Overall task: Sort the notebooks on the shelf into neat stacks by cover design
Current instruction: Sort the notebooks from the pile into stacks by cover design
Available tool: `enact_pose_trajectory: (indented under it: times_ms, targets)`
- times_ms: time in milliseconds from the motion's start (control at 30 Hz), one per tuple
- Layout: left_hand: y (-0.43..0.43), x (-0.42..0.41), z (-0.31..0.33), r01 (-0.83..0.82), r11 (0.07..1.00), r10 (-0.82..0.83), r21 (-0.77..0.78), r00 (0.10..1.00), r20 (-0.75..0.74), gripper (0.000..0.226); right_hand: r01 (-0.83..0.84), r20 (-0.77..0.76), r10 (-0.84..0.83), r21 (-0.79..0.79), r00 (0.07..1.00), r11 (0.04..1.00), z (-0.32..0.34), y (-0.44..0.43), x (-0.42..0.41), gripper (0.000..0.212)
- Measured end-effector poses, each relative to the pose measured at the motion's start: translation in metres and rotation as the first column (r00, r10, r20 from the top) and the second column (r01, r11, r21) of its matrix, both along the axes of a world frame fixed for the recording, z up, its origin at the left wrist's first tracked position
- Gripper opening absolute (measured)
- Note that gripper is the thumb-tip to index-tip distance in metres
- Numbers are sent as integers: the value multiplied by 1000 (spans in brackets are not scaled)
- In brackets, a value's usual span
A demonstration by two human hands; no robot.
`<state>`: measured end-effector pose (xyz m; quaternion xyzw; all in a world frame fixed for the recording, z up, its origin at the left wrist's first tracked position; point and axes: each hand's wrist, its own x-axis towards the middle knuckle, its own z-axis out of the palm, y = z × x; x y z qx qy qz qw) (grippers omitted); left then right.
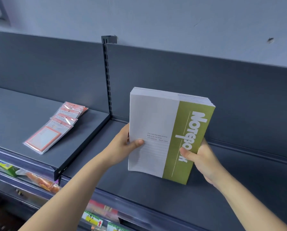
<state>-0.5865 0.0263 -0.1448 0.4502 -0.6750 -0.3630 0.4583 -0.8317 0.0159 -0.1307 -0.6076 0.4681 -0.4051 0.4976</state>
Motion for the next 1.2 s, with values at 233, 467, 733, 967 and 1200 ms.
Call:
enact_pose_trajectory:
  times_ms: [233,467,733,967,1200]
  targets:
    - [-26,13,13,-107,851,163,515,985,-65,28,-19,159,-60,455,985,890,3,-17,32,21]
    - [-53,29,-33,-370,705,96,605,895,436,53,103,-21,-117,641,993,760,-33,-39,54,17]
    - [-62,19,-32,-559,740,89,373,632,770,49,177,-250,-48,526,967,832,-34,-38,35,25]
    - [-36,-7,-27,-610,792,314,-23,376,872,35,207,-329,-52,456,943,866,-30,-14,-2,52]
    - [-9,-117,-11,-243,921,385,-304,445,809,32,253,-482,-118,226,868,941,-3,17,-85,46]
